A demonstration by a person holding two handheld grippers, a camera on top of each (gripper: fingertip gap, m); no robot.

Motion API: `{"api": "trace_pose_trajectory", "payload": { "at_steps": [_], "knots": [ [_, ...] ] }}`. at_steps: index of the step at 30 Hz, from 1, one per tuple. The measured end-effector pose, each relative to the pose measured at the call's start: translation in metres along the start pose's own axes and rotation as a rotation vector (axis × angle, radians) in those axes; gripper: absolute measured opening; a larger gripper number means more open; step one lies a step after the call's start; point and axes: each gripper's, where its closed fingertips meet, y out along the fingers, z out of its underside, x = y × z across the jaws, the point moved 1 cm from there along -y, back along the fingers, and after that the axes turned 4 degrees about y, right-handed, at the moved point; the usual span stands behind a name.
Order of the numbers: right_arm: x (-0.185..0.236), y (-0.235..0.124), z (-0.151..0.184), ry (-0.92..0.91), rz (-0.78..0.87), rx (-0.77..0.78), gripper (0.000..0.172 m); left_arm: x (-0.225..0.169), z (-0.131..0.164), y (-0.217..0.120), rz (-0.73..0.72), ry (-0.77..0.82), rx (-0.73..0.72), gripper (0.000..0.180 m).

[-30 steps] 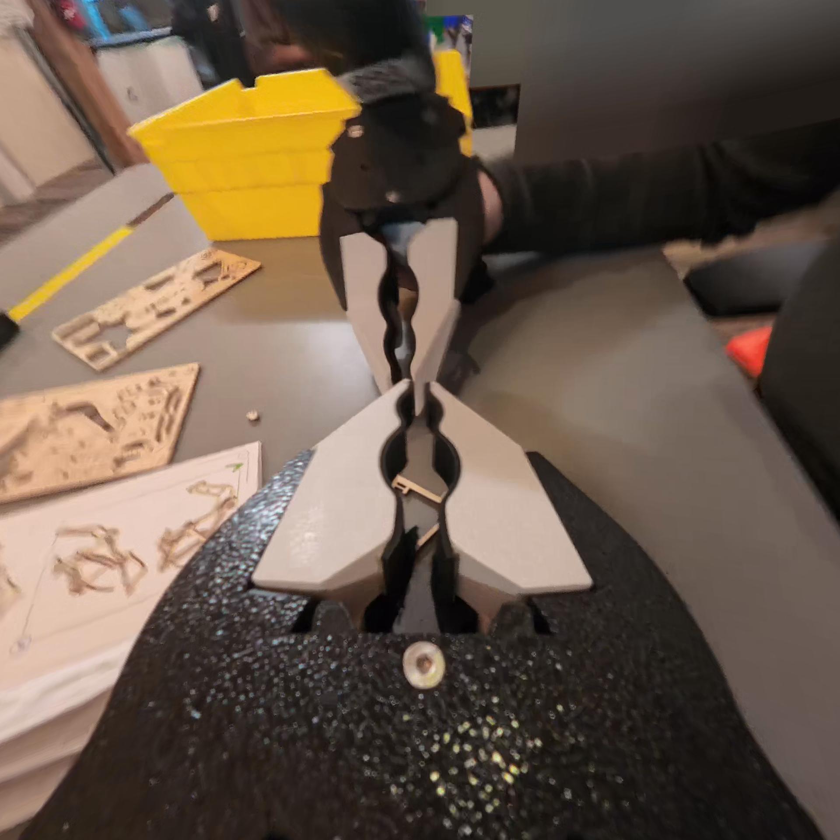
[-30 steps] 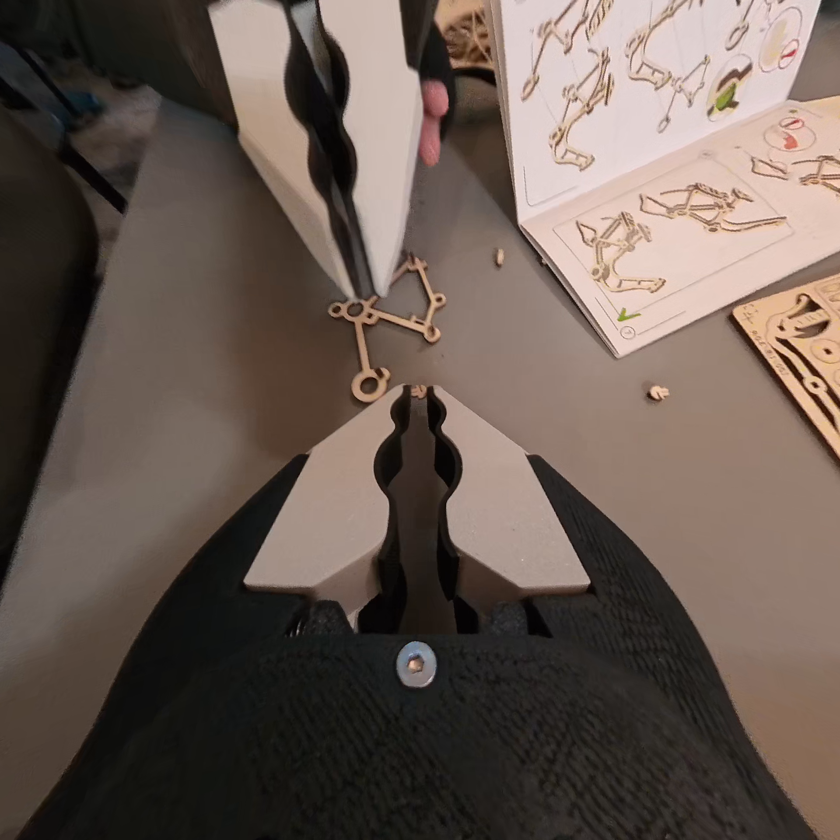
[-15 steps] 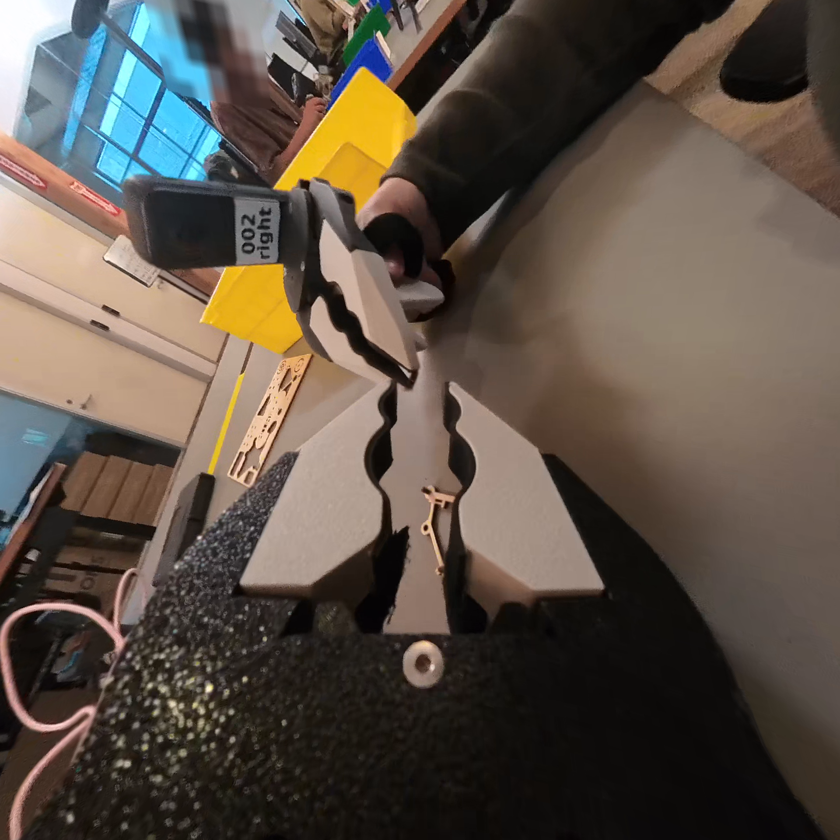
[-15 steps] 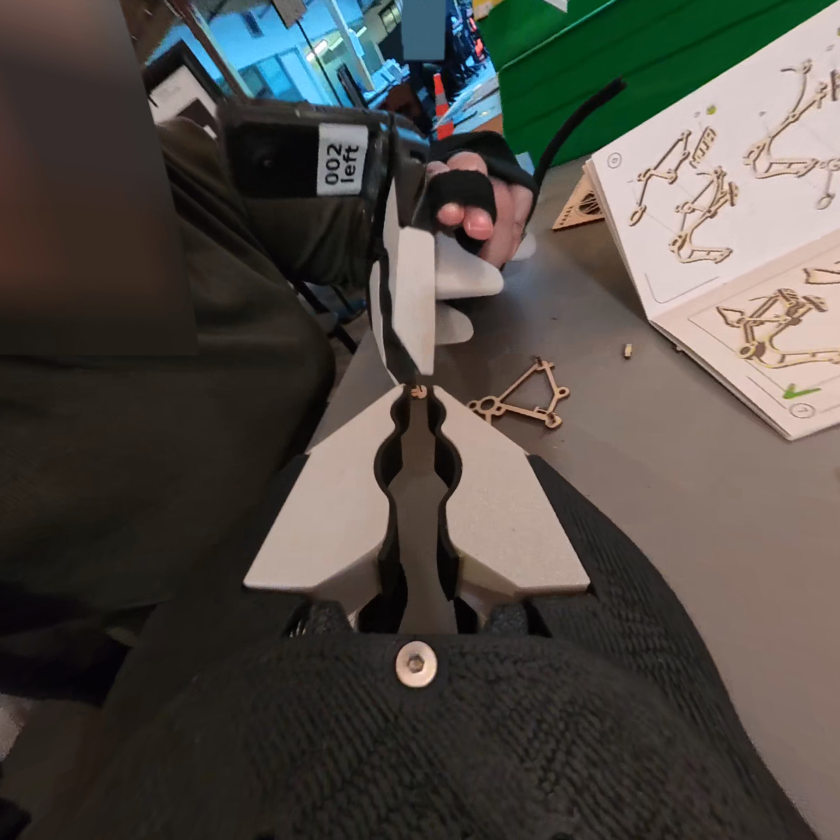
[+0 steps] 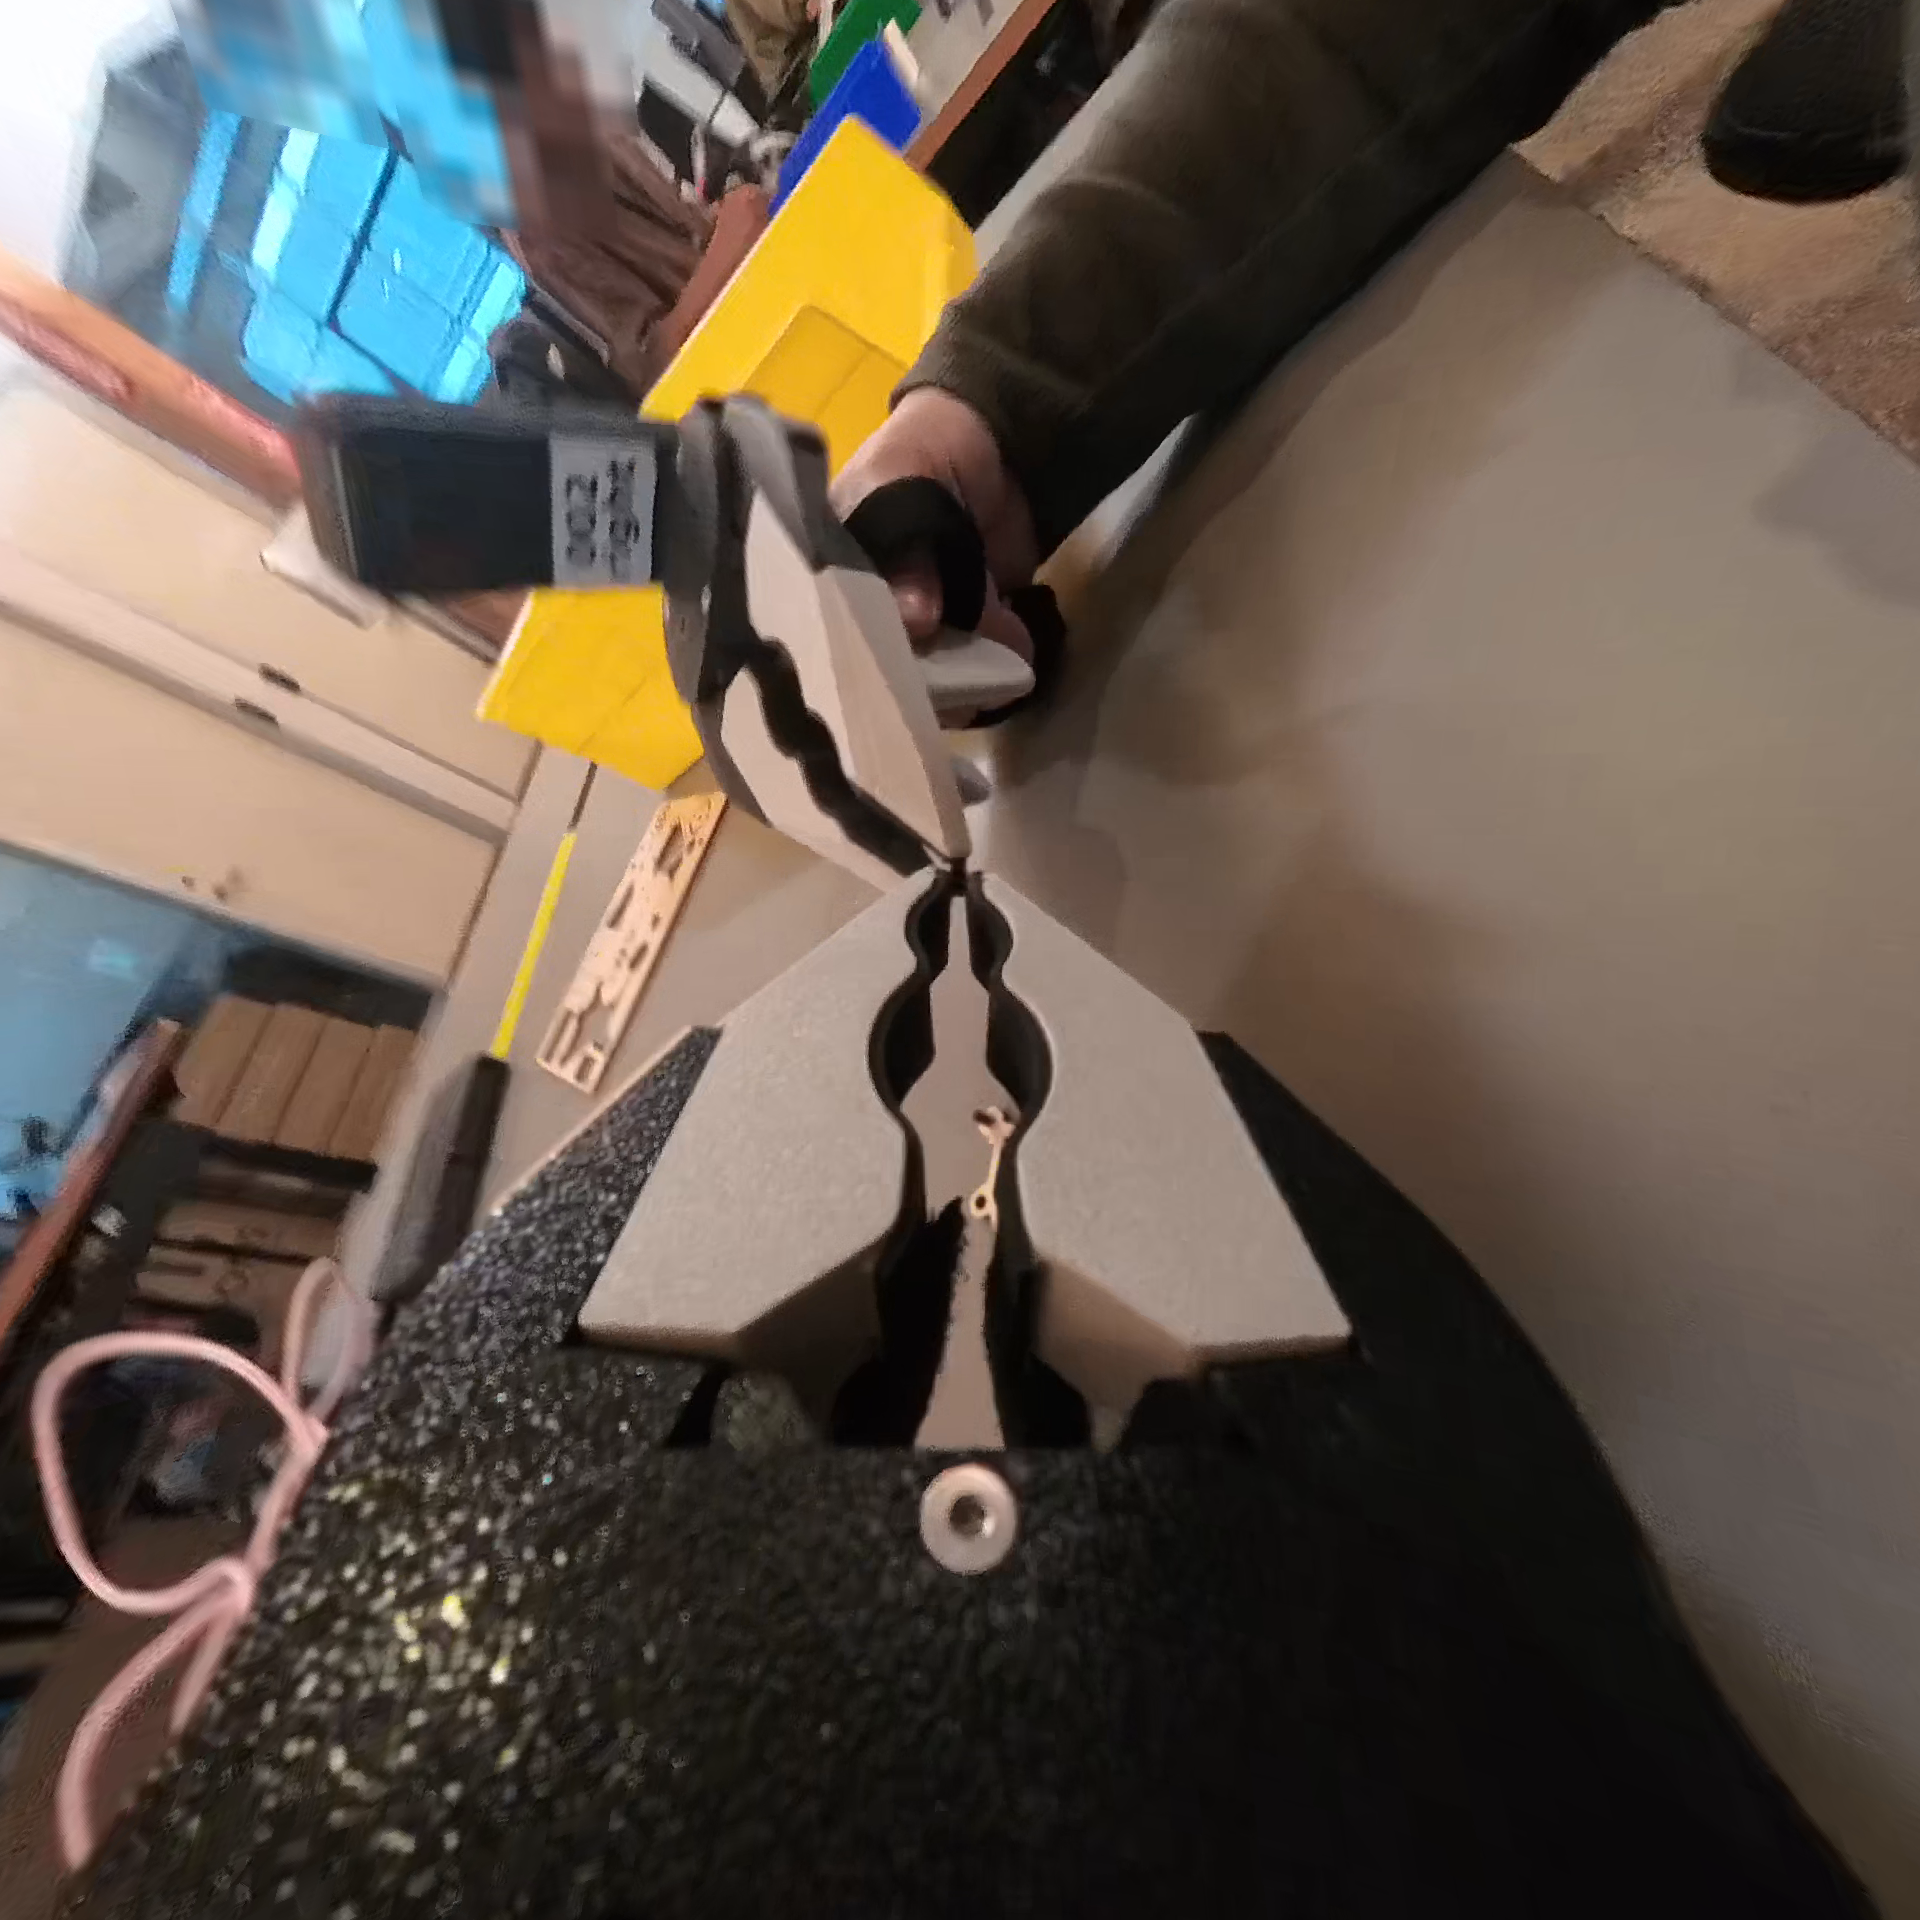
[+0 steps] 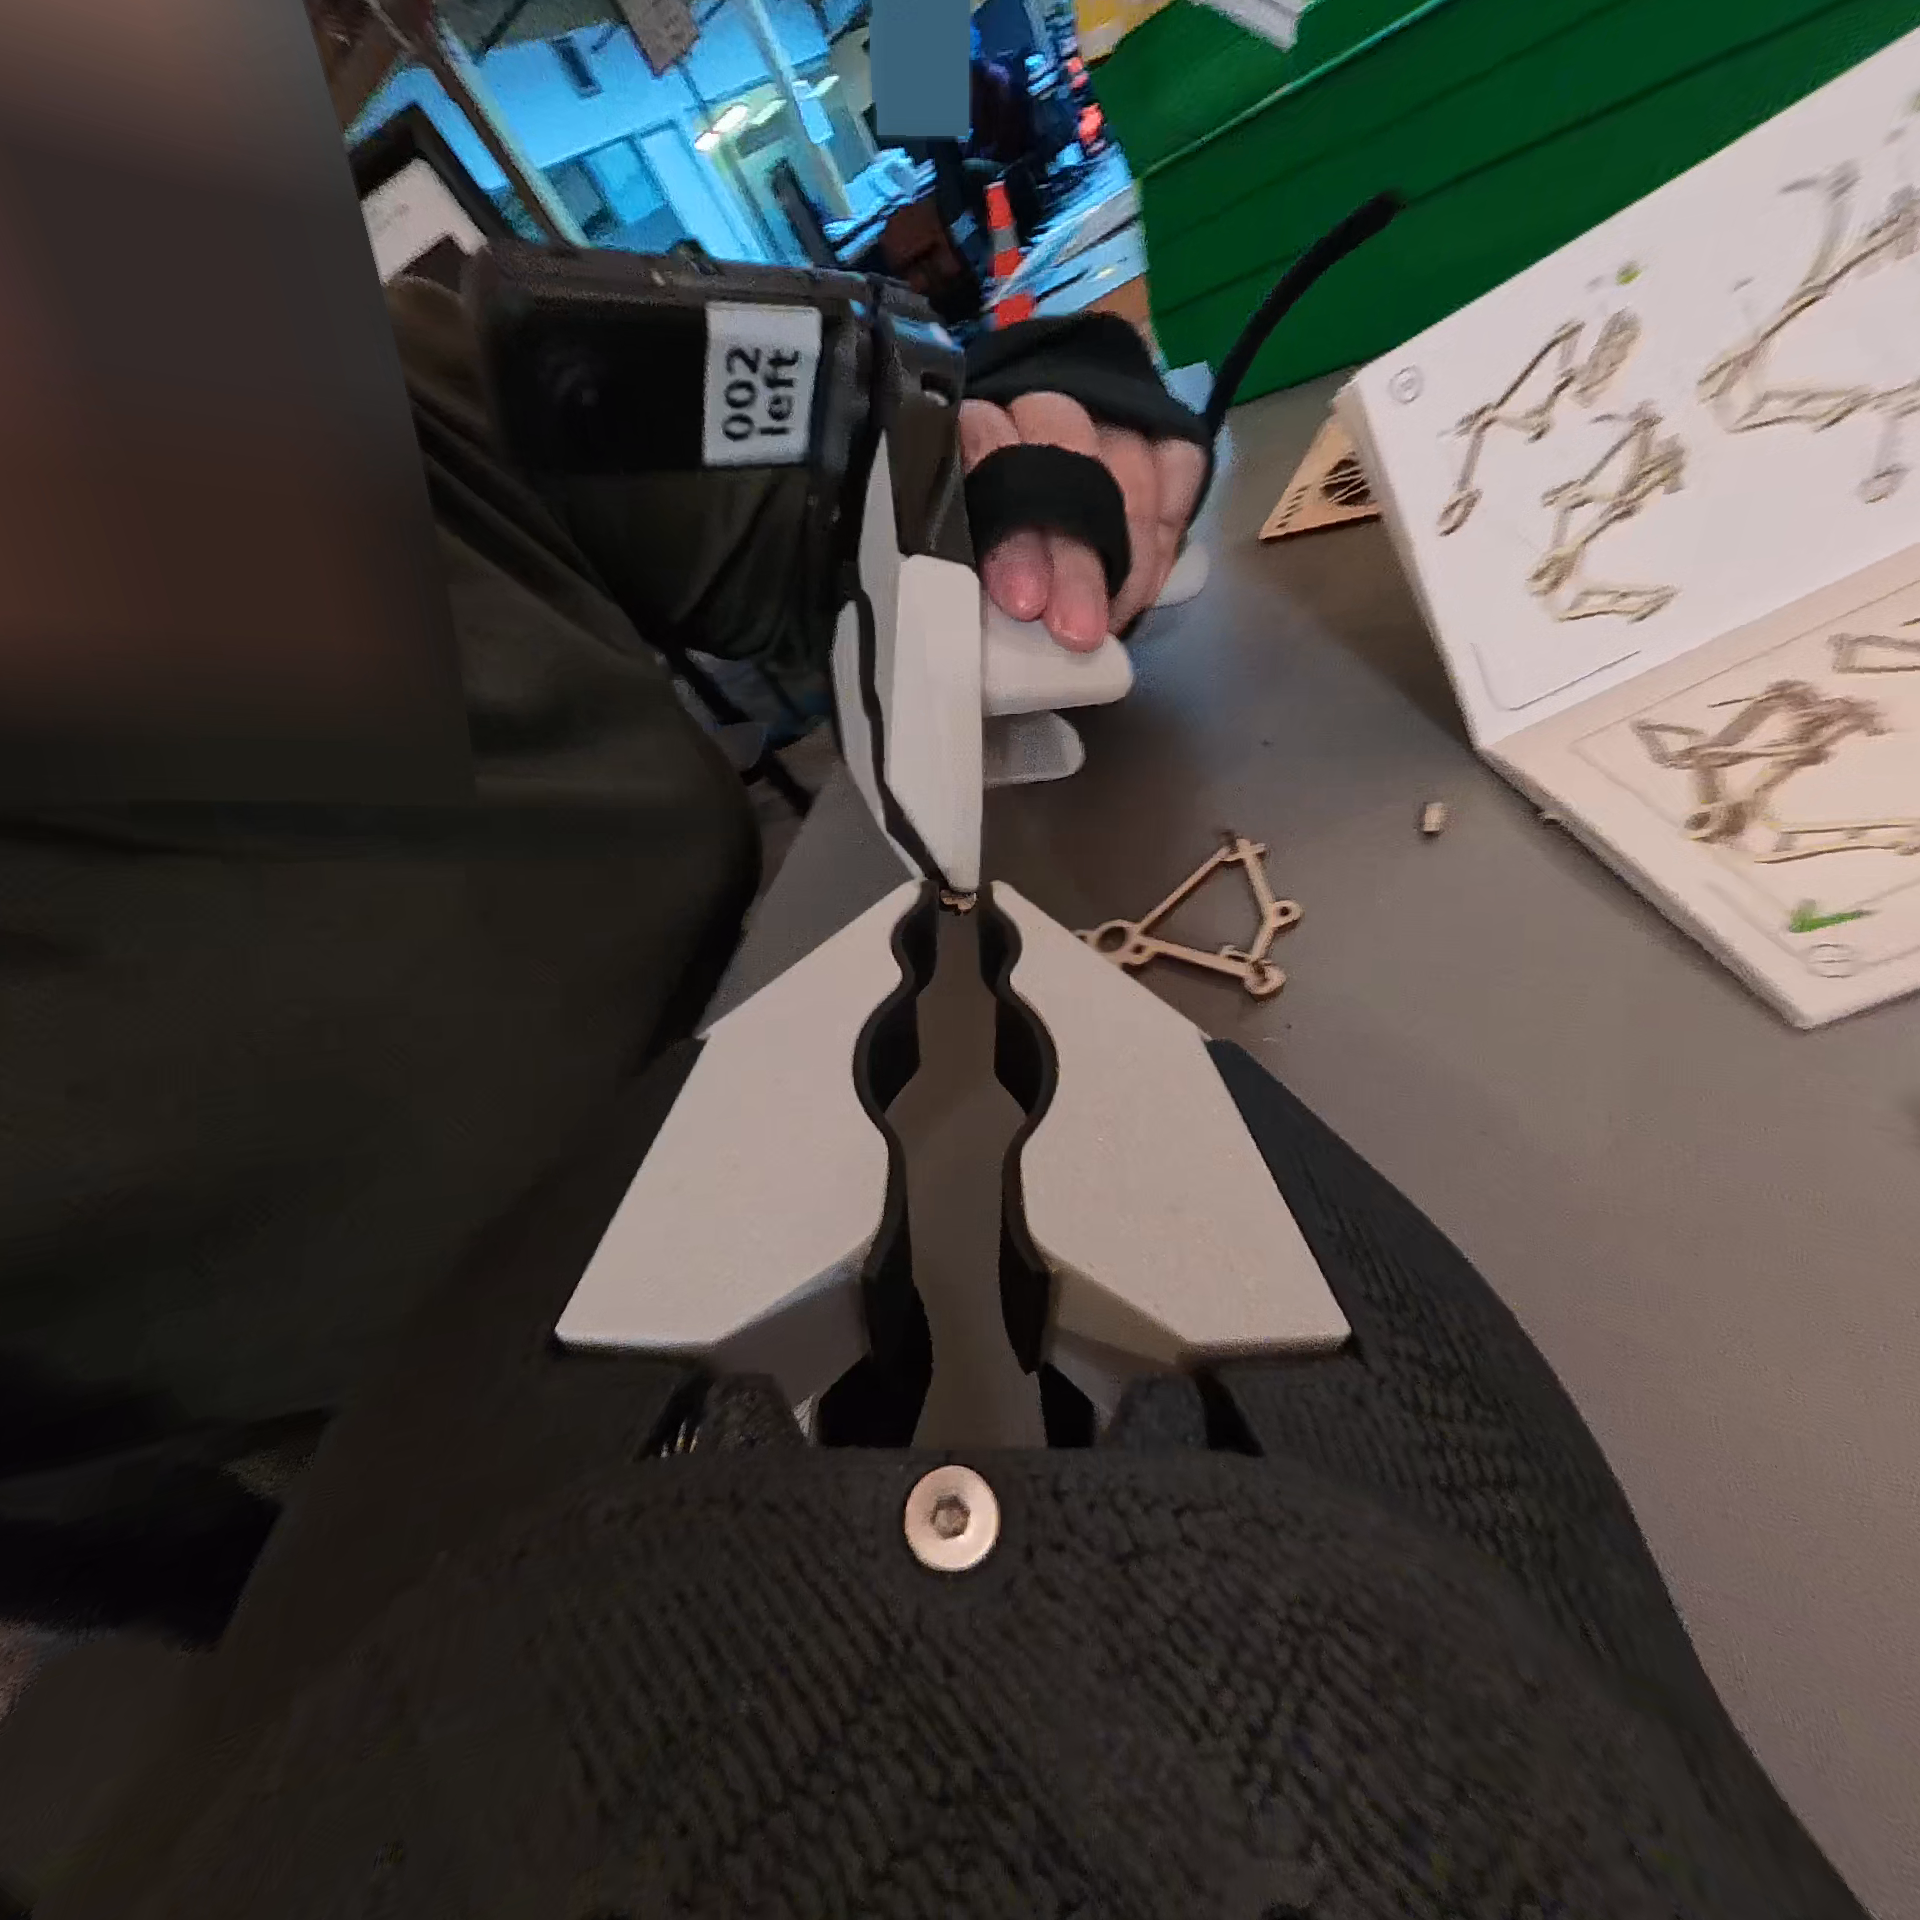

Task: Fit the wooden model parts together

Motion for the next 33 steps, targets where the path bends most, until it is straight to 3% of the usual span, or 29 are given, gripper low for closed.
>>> {"api": "trace_pose_trajectory", "payload": {
  "at_steps": [7,10,27,33],
  "knots": [
    [-0.019,-0.010,-0.008,-0.365,0.339,0.061,0.005,0.018,0.018,0.000,0.092,-0.579,0.006,0.001],
    [-0.021,-0.009,-0.008,-0.463,0.417,0.091,0.003,0.017,0.023,0.000,0.147,-0.717,-0.003,0.001],
    [-0.023,-0.001,-0.005,-0.495,0.442,0.108,0.001,0.013,0.025,0.002,0.187,-0.786,-0.008,0.000],
    [-0.021,-0.001,-0.009,-0.392,0.382,0.037,0.000,0.016,0.023,-0.001,0.183,-0.798,-0.049,0.000]
  ]
}}
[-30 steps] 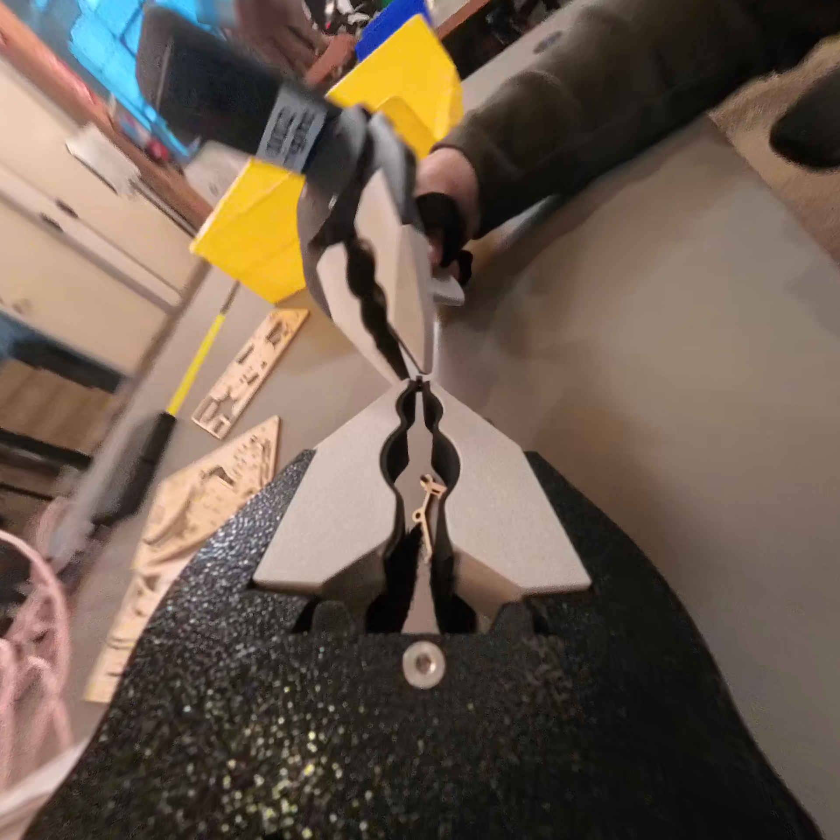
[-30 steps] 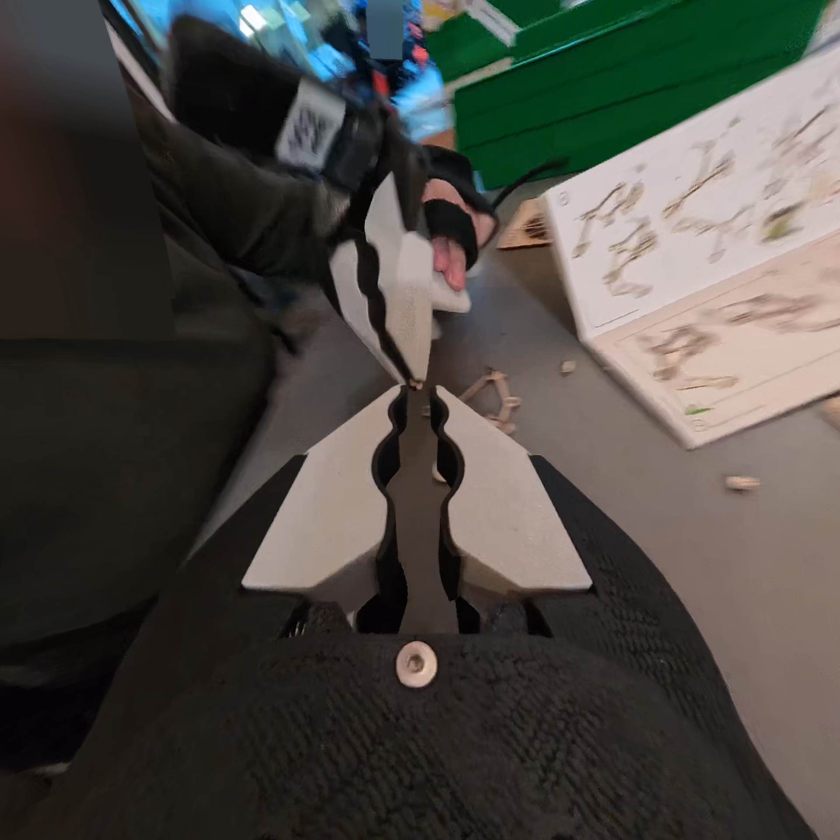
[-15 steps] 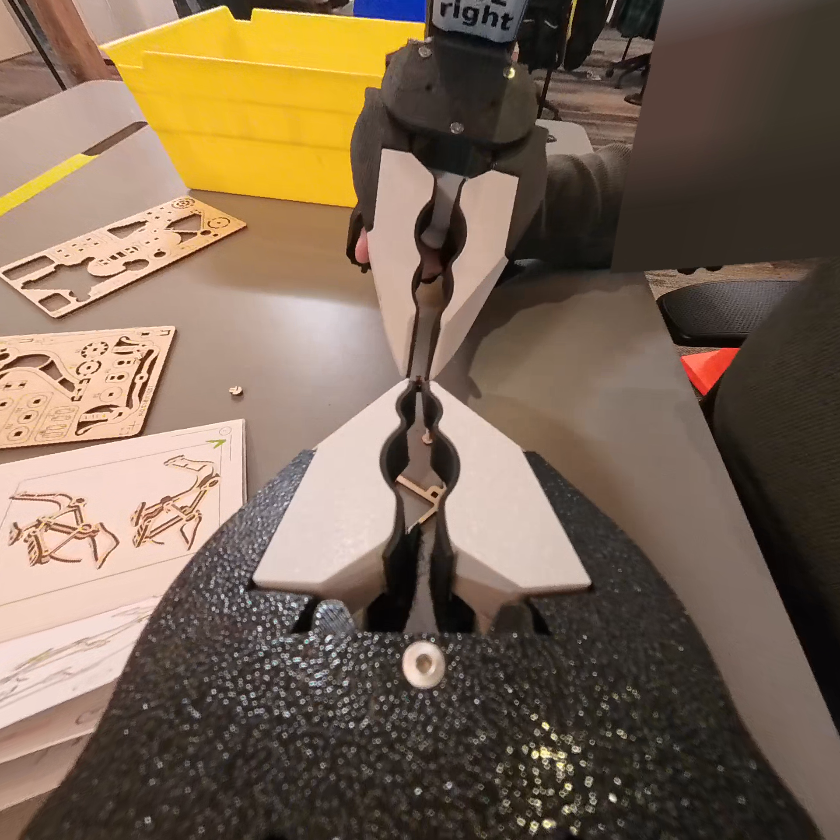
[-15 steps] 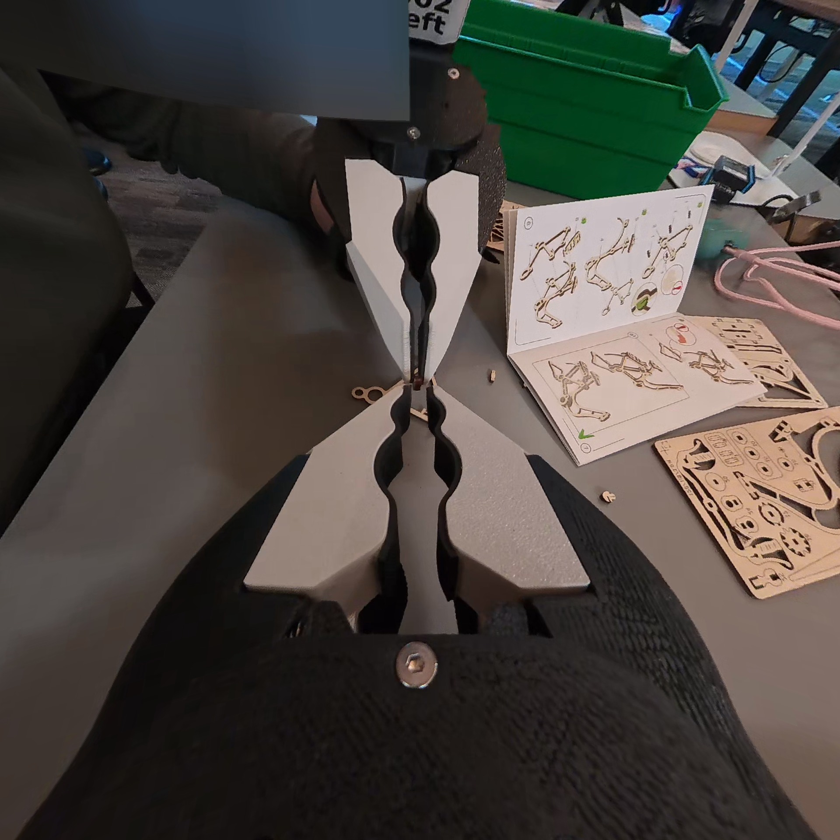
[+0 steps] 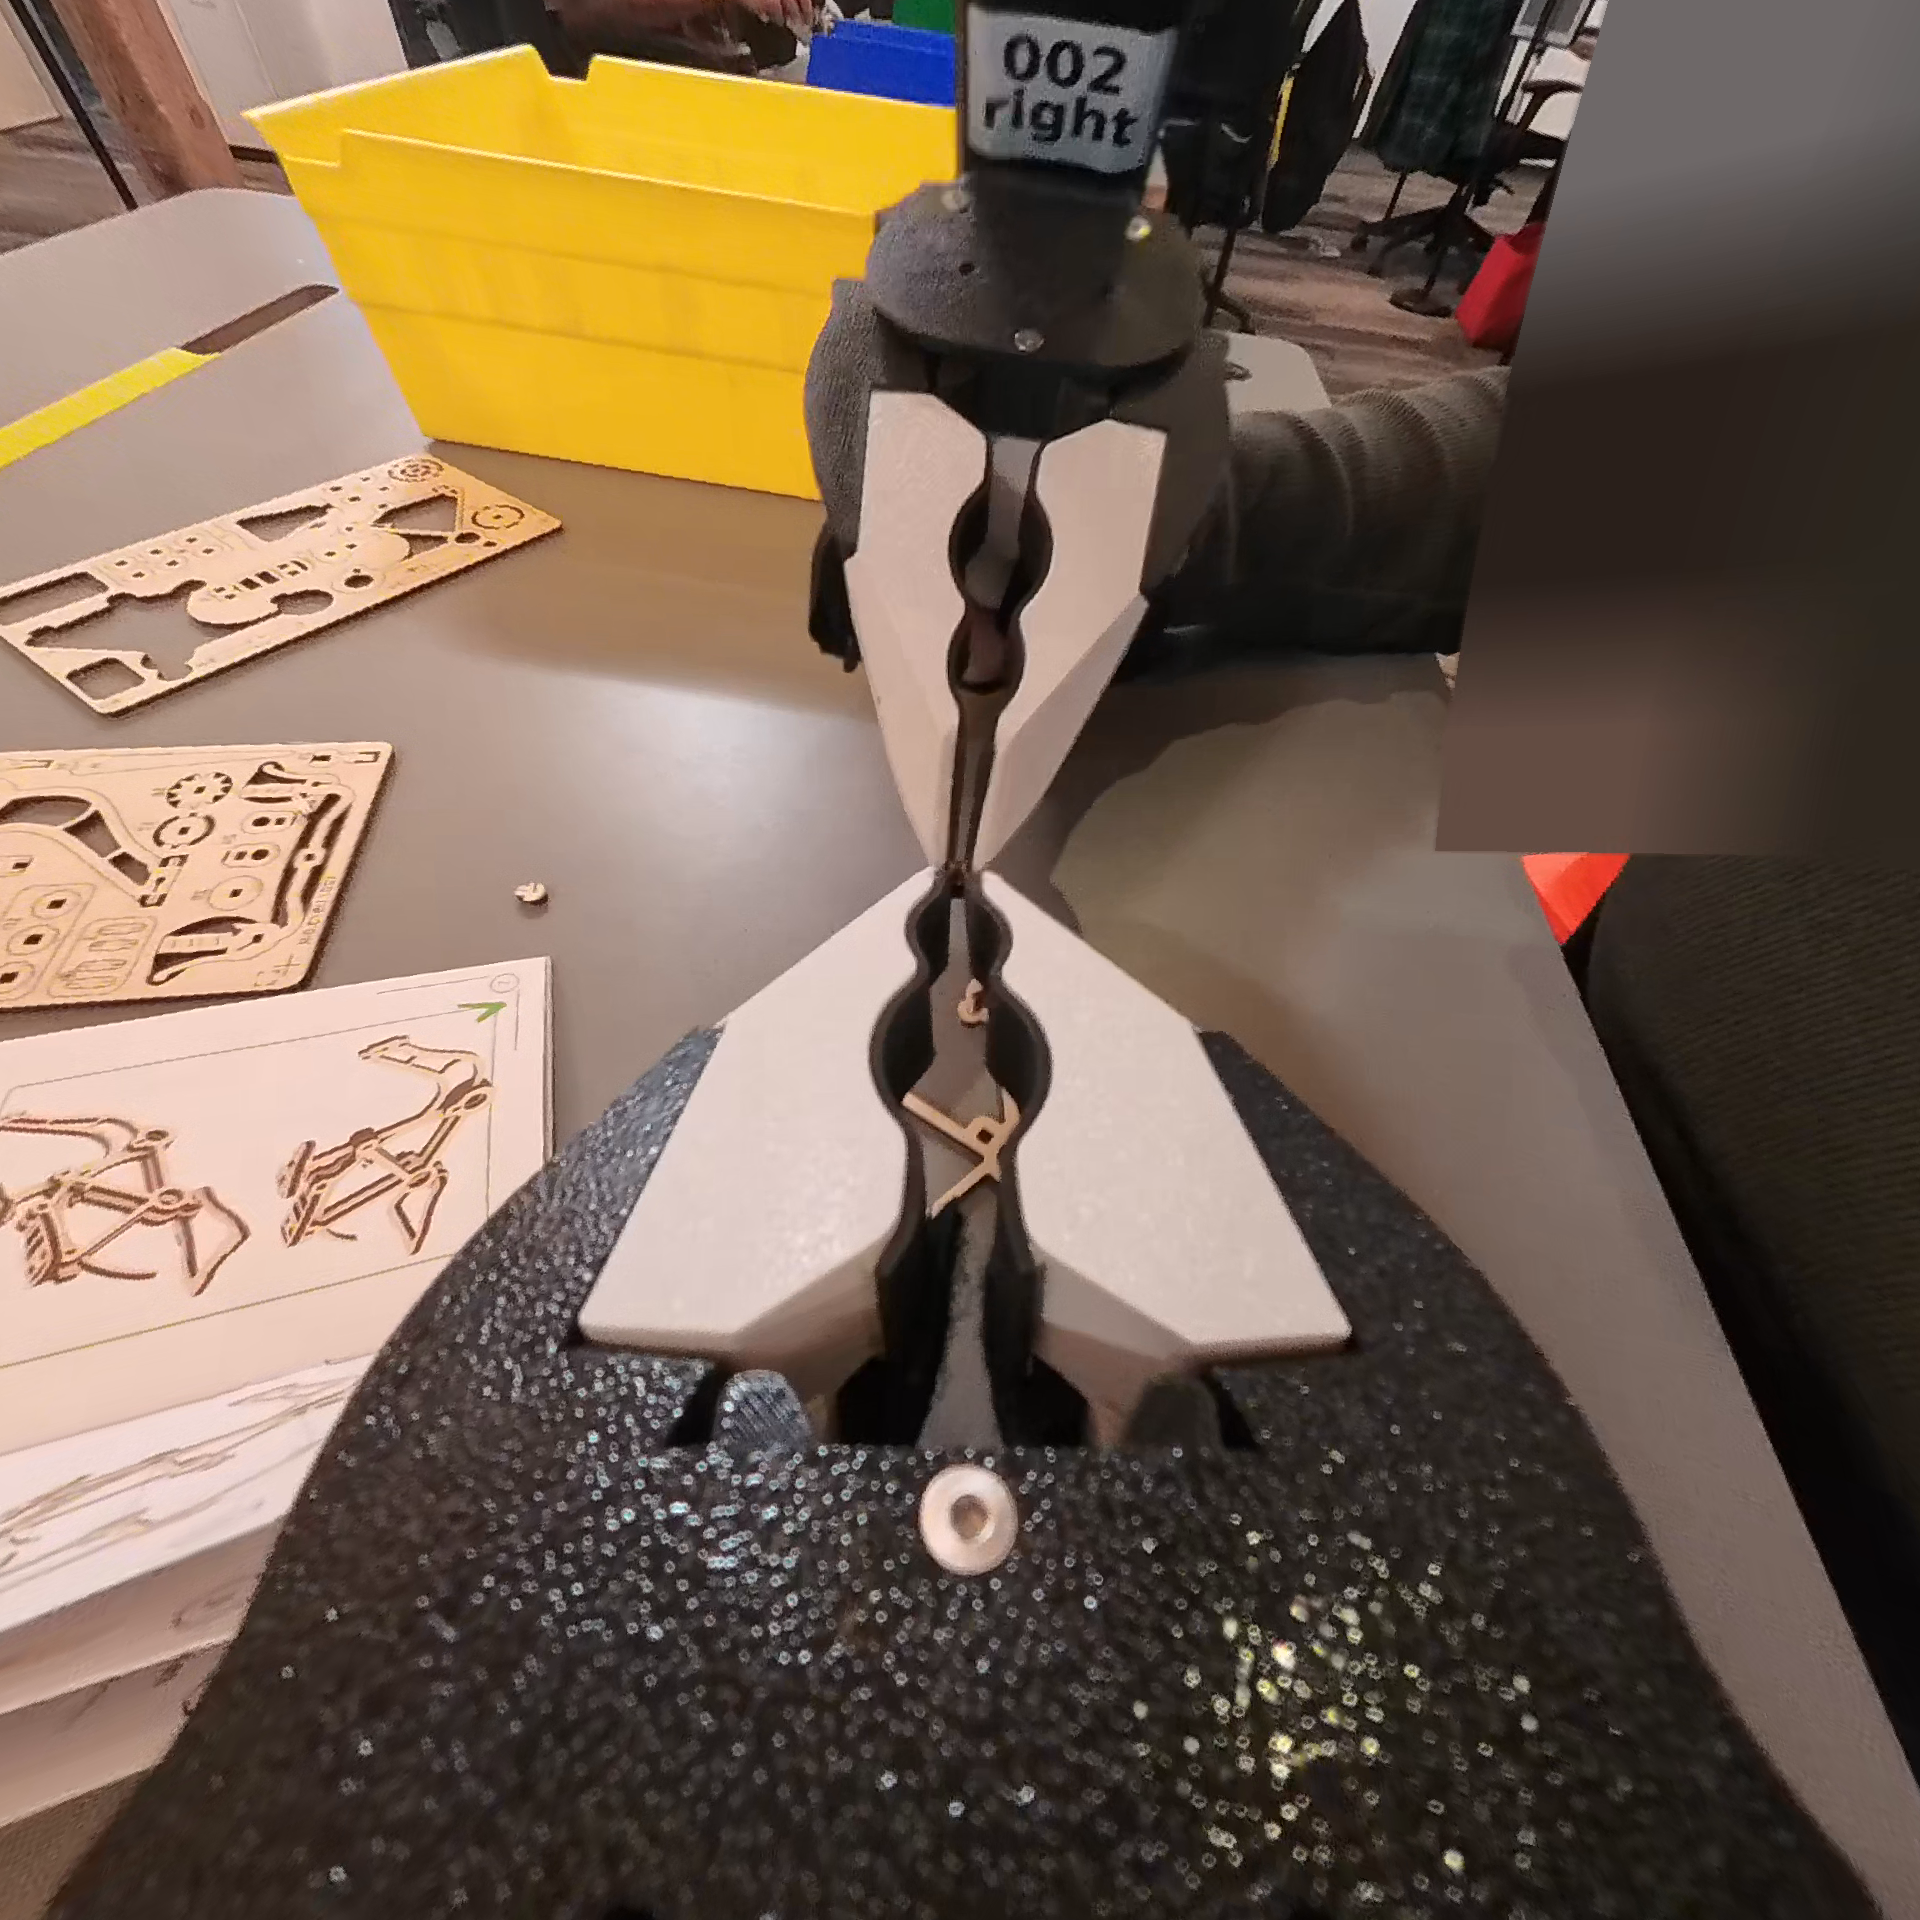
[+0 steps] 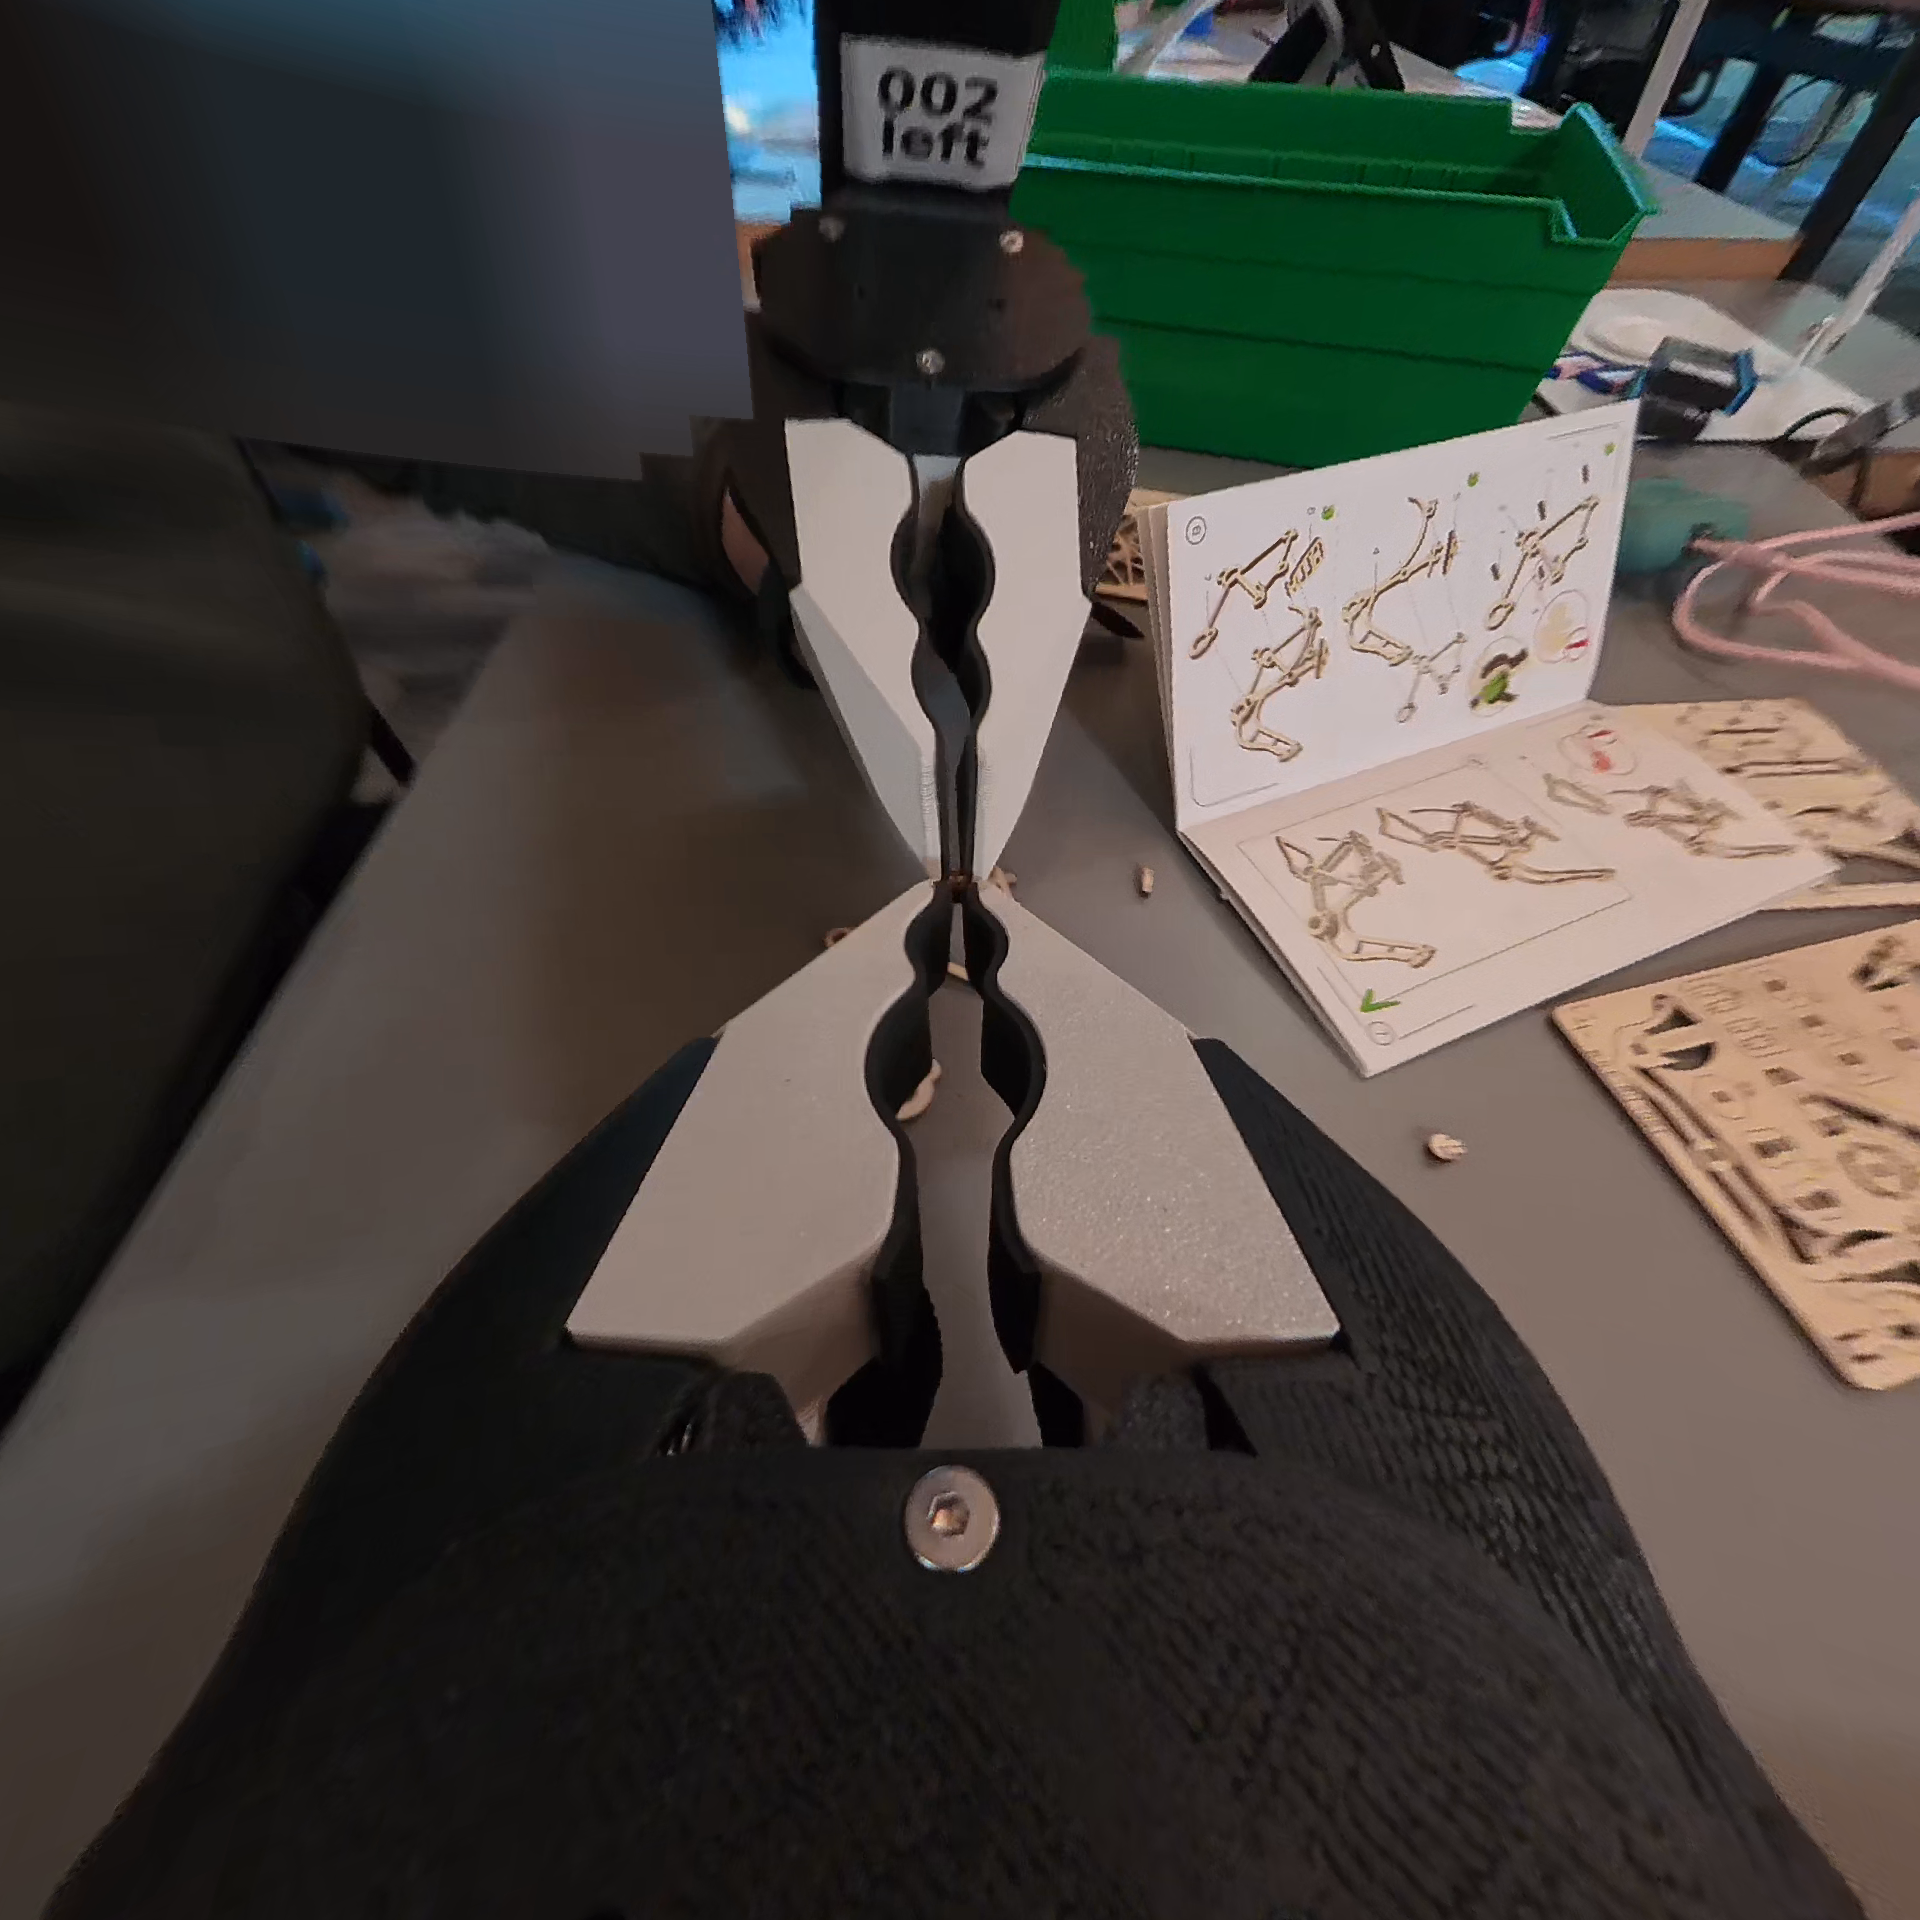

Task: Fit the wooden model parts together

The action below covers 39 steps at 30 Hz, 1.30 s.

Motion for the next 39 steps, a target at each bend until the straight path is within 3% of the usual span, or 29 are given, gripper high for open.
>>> {"api": "trace_pose_trajectory", "payload": {
  "at_steps": [23,39],
  "knots": [
    [0.006,-0.003,-0.017,0.226,-0.163,-0.206,0.000,-0.005,-0.017,-0.010,0.051,0.018,-0.146,0.001],
    [0.002,-0.004,-0.019,0.309,-0.187,-0.239,0.000,-0.002,-0.018,-0.011,0.024,0.033,-0.147,0.003]
  ]
}}
